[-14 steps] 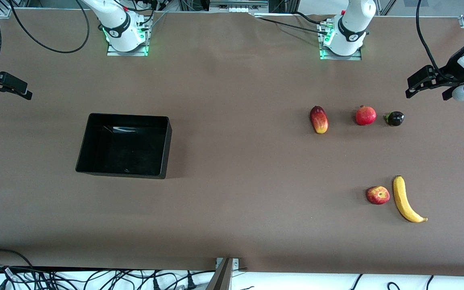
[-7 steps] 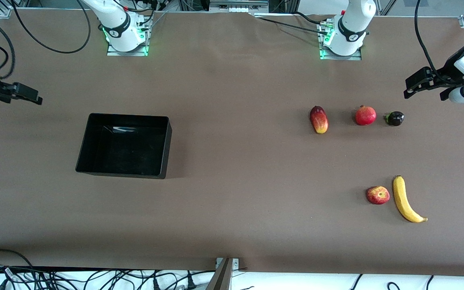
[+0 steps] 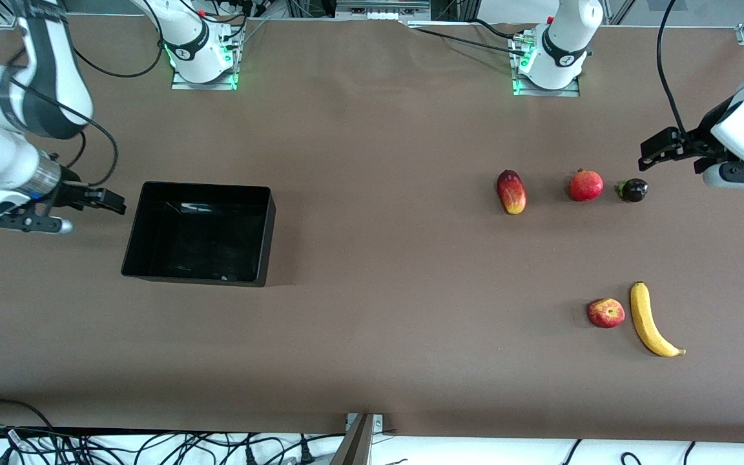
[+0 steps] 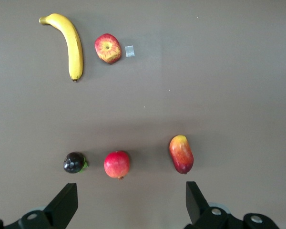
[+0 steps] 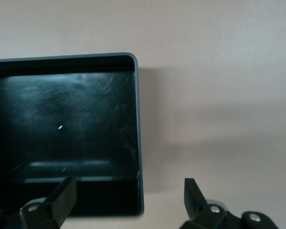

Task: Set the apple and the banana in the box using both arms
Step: 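Reach the right gripper to the box rim while the left gripper reaches the apple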

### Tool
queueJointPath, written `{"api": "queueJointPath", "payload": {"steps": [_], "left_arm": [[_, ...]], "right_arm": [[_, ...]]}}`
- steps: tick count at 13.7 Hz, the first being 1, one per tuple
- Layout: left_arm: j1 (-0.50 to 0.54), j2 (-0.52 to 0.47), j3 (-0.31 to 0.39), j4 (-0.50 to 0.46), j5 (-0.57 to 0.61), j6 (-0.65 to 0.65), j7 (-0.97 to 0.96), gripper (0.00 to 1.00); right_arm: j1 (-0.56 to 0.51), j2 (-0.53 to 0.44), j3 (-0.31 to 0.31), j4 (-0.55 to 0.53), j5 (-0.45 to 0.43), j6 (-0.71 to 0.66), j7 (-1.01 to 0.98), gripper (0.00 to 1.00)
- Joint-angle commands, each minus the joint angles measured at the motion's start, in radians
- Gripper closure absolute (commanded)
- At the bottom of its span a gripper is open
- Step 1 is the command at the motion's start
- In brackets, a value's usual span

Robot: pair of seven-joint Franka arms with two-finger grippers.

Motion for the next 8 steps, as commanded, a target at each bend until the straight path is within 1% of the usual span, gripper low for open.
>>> {"api": "queueJointPath", "payload": {"steps": [1,5,7,8], "left_arm": [[-0.003,0.018,0.005,0.018,-0.016,0.009,-0.003,0.0],[-0.003,0.019,0.005,0.018,-0.016,0.009,-0.003,0.0],[-0.003,0.044,0.005,0.022,-0.016,0.025,-0.003,0.0],[-0.002,0.07,0.005,0.024,-0.017,0.057,-0.003,0.0]], "right_arm": [[0.002,0.004,0.003,-0.153,0.002,0.218,0.015,0.0],[0.002,0.081,0.003,-0.17,0.001,0.304,0.006,0.0],[0.002,0.114,0.003,-0.179,0.001,0.353,0.007,0.0],[0.002,0.119,0.003,-0.177,0.001,0.353,0.007,0.05]]}}
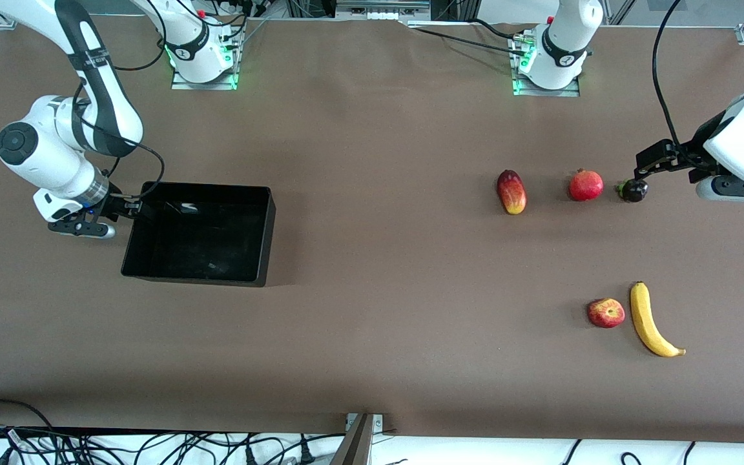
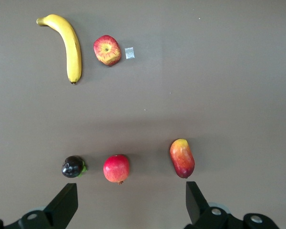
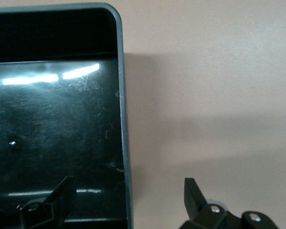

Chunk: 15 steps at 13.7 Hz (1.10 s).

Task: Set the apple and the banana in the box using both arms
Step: 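Reach the right gripper to the box rim while the left gripper reaches the apple, then drag the box with the right gripper while the left gripper grasps the apple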

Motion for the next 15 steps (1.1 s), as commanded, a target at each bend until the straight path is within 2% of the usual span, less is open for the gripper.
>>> {"api": "queueJointPath", "payload": {"steps": [1,2,4,7,9,12,15], "left_arm": [[-0.002,0.085,0.005,0.022,-0.017,0.094,-0.005,0.0],[0.001,0.134,0.004,0.023,-0.017,0.146,-0.003,0.0],[0.01,0.212,0.004,0.025,-0.016,0.241,0.012,0.0],[0.024,0.317,0.004,0.04,-0.006,0.379,0.013,0.0],[0.038,0.389,-0.006,0.085,0.0,0.415,0.015,0.0],[0.047,0.492,-0.003,0.143,0.001,0.488,0.062,0.0],[0.049,0.565,0.002,0.146,0.047,0.62,0.064,0.0]], "right_arm": [[0.002,0.017,0.003,-0.011,0.001,0.034,0.007,0.31],[0.002,0.017,0.003,-0.011,0.001,0.034,0.007,0.61],[0.002,0.021,0.003,-0.011,0.001,0.034,0.004,1.0],[0.0,0.024,0.003,-0.011,0.001,0.028,0.004,1.0],[0.002,0.021,0.006,-0.005,0.001,0.028,0.013,1.0],[0.002,0.008,0.056,0.02,0.016,0.024,0.019,1.0],[0.002,0.001,0.146,0.099,0.05,-0.016,0.107,1.0]]}}
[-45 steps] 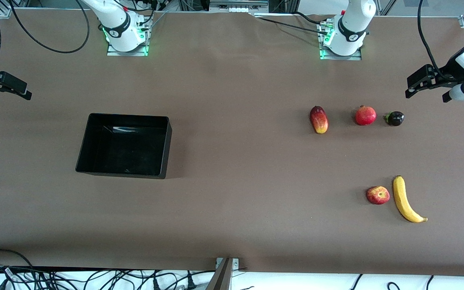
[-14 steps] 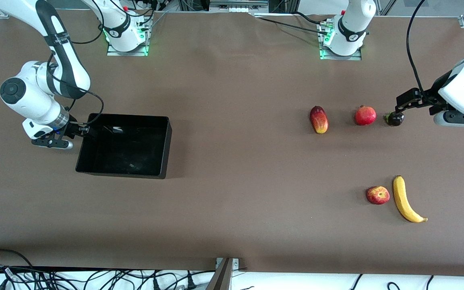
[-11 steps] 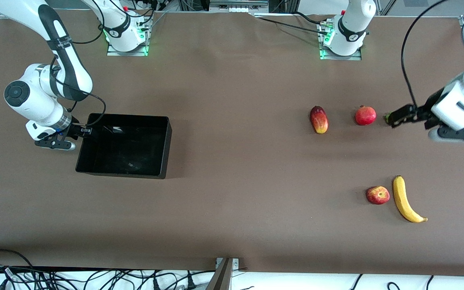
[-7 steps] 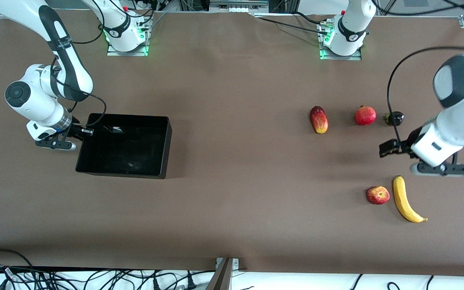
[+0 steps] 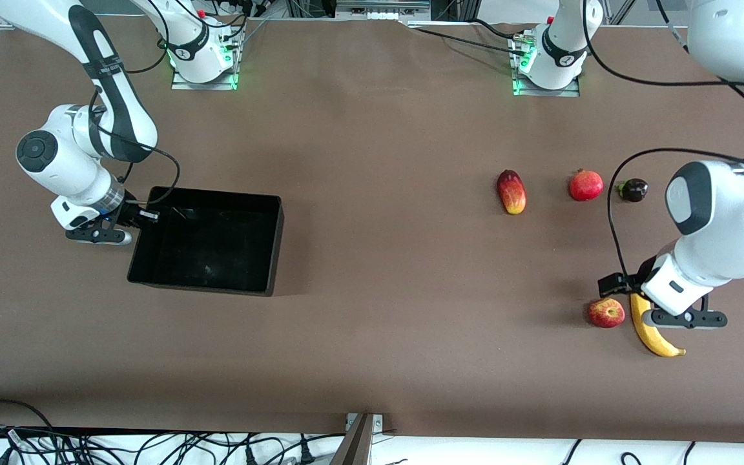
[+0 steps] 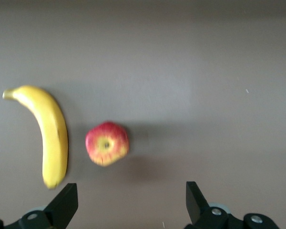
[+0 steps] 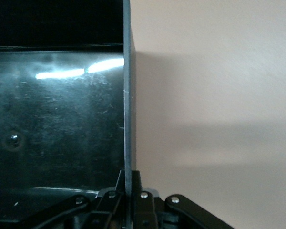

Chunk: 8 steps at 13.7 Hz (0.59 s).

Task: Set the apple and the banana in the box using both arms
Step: 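Drag the box with the right gripper while the left gripper grasps the apple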

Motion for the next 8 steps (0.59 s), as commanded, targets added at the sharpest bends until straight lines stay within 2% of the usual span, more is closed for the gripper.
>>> {"api": "queueJointPath", "payload": {"steps": [1,3,5,8], "left_arm": [[0.017,0.092,-0.003,0.053,0.073,0.072,0.034,0.0],[0.037,0.127,-0.003,0.051,0.079,0.127,0.088,0.0],[0.05,0.15,-0.002,0.048,0.073,0.166,0.135,0.0],[0.058,0.204,-0.002,0.048,0.073,0.244,0.143,0.0]], "right_arm": [[0.001,-0.016,0.096,0.089,0.024,-0.071,0.096,1.0],[0.024,-0.006,0.15,0.18,0.024,-0.143,0.142,1.0],[0.111,0.022,0.153,0.273,0.026,-0.21,0.253,1.0],[0.26,0.111,0.153,0.405,0.026,-0.214,0.416,1.0]]}}
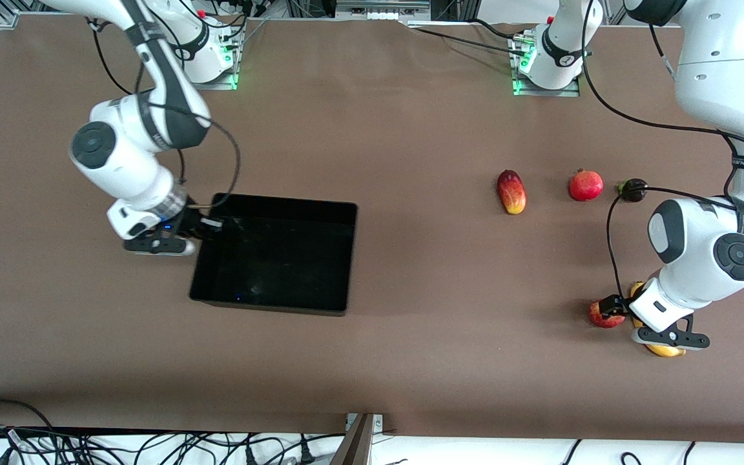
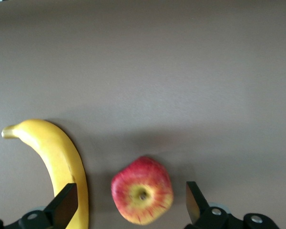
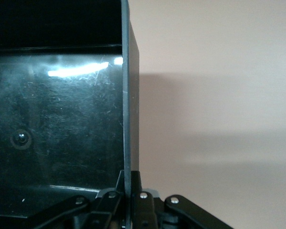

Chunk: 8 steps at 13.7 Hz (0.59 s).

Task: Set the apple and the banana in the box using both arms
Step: 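Drag the box with the right gripper while the left gripper grasps the apple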

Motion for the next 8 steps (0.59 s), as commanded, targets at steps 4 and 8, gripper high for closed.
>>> {"api": "queueJointPath", "payload": {"steps": [4,8], "left_arm": [[0.003,0.088,-0.003,0.009,0.012,0.131,0.019,0.0],[0.004,0.104,-0.003,-0.047,0.013,0.217,0.019,0.0]], "right_arm": [[0.262,0.257,-0.008,0.322,0.016,-0.02,0.221,1.0],[0.362,0.386,-0.018,0.445,0.007,-0.02,0.306,1.0]]}}
